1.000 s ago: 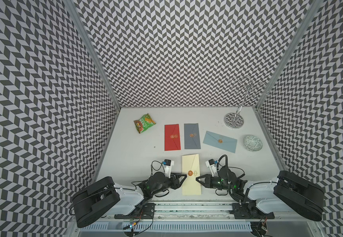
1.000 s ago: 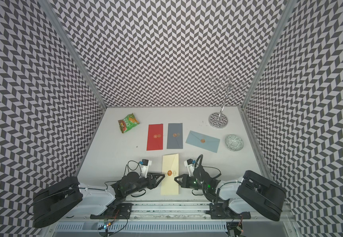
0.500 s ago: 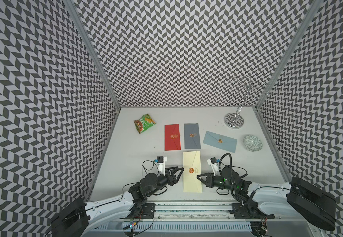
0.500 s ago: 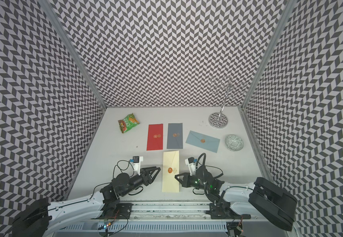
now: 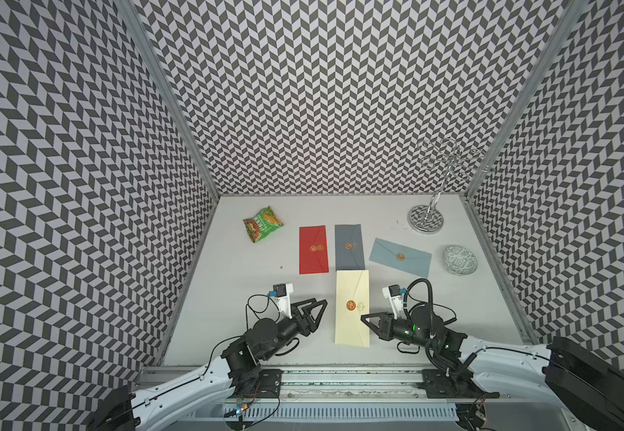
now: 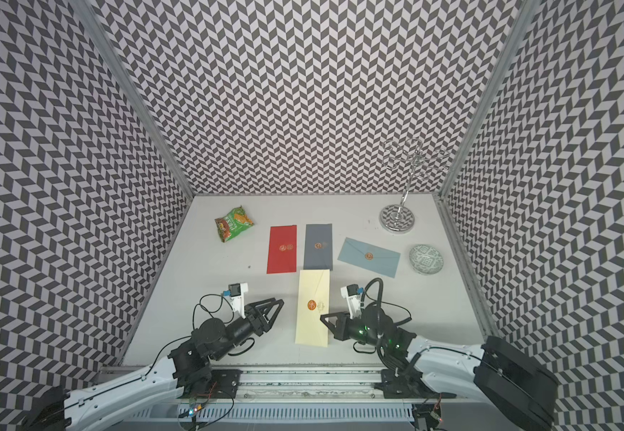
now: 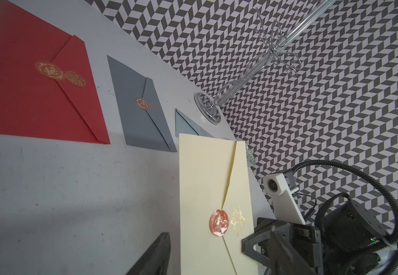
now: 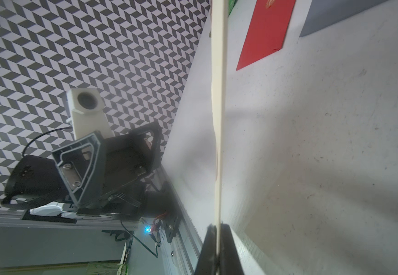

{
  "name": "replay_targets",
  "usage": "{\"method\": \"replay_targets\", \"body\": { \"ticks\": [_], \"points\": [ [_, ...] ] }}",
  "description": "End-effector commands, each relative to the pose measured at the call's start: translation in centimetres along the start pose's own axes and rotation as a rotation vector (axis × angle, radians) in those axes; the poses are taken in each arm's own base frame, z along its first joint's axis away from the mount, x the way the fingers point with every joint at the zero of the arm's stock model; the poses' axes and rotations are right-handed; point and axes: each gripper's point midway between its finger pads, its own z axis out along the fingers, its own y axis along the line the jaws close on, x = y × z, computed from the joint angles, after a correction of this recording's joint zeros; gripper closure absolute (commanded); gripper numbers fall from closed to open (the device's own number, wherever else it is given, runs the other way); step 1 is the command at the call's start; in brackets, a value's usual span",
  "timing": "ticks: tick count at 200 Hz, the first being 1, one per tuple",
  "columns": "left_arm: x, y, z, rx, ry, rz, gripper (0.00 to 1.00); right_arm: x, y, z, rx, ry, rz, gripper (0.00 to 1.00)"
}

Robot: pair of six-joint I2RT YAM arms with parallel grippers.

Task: Open the envelope
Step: Pick up the envelope from the center of the board.

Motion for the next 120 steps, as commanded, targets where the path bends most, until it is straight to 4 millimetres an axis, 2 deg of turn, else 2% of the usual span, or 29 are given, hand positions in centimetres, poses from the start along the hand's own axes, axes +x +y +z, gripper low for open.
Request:
{"method": "replay_targets", "body": {
  "ticks": [1, 69, 120],
  "points": [
    [2.5, 3.4, -0.5, -0.081, 0.052, 0.022, 0.32, -0.5, 0.3, -0.5, -0.013, -0.038, -0.02, 1.0],
    [2.1, 3.4, -0.4, -0.105, 0.048, 0.043, 0.26, -1.2, 0.9, -1.2, -0.035, -0.081, -0.055, 1.0],
    [1.0, 2.4, 0.3, -0.103, 0.064, 0.095, 0.26, -1.2, 1.2, -1.5, -0.042, -0.085, -0.088, 1.0]
  ]
}}
